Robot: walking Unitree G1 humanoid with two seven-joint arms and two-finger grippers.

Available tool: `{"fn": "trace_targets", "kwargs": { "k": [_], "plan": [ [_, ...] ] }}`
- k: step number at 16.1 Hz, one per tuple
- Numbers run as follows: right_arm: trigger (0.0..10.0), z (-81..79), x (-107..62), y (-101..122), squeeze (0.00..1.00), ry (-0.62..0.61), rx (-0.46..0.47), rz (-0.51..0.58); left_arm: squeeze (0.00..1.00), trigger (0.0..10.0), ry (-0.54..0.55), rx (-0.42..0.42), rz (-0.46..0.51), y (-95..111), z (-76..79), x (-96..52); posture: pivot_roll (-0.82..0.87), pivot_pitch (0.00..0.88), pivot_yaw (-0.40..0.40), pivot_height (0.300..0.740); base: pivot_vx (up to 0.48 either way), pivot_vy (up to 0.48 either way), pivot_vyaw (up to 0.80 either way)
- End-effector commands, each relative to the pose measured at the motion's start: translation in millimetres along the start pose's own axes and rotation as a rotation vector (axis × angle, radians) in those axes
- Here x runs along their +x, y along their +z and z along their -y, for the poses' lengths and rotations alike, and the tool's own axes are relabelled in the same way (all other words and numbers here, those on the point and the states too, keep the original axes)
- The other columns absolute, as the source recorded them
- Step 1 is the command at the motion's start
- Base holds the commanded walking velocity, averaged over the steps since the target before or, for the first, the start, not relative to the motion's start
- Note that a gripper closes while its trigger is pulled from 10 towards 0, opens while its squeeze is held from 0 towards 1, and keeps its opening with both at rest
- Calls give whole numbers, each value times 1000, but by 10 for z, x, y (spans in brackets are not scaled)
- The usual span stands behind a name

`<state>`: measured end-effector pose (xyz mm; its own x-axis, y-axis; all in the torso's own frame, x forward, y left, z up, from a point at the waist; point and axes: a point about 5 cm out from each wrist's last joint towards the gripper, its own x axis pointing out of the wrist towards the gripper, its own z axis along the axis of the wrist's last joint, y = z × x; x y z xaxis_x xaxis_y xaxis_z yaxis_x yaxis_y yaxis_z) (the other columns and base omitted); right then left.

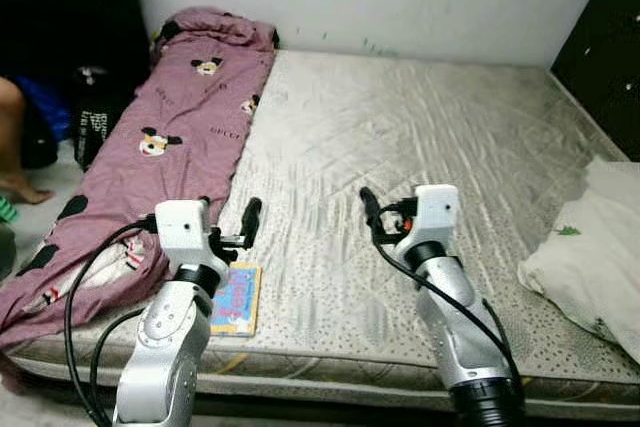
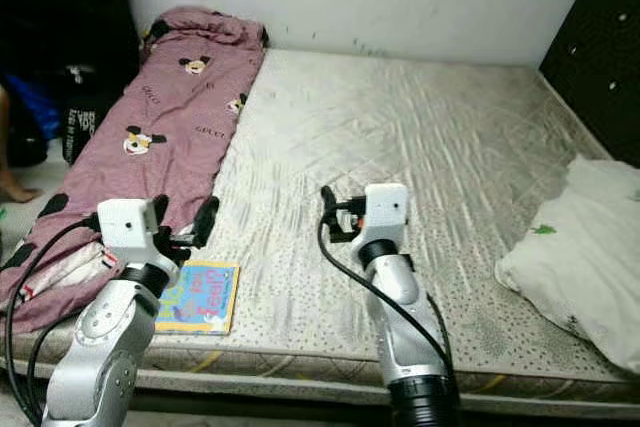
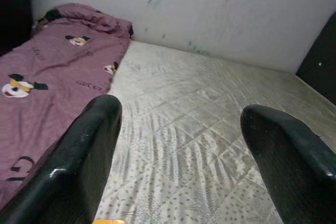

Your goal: Clean up the room

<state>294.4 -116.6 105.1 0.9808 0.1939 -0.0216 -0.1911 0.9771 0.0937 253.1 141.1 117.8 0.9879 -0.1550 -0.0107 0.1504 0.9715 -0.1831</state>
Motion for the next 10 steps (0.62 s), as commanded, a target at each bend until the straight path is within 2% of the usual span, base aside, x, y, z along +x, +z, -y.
{"fn": "trace_targets", "kwargs": {
  "k": [1, 10],
  "plan": [
    [10000, 2, 17, 35, 0, -1, 0, 13, 0, 10000, 9, 9, -11, -5, -12, 8, 49, 0, -44, 740, 0, -266, 0],
    [10000, 8, 30, 35, 0, -5, 2, 6, 0, 10000, 12, 3, -11, 3, -14, 21, 45, 0, -46, 740, 0, -323, 0]
  ]
}}
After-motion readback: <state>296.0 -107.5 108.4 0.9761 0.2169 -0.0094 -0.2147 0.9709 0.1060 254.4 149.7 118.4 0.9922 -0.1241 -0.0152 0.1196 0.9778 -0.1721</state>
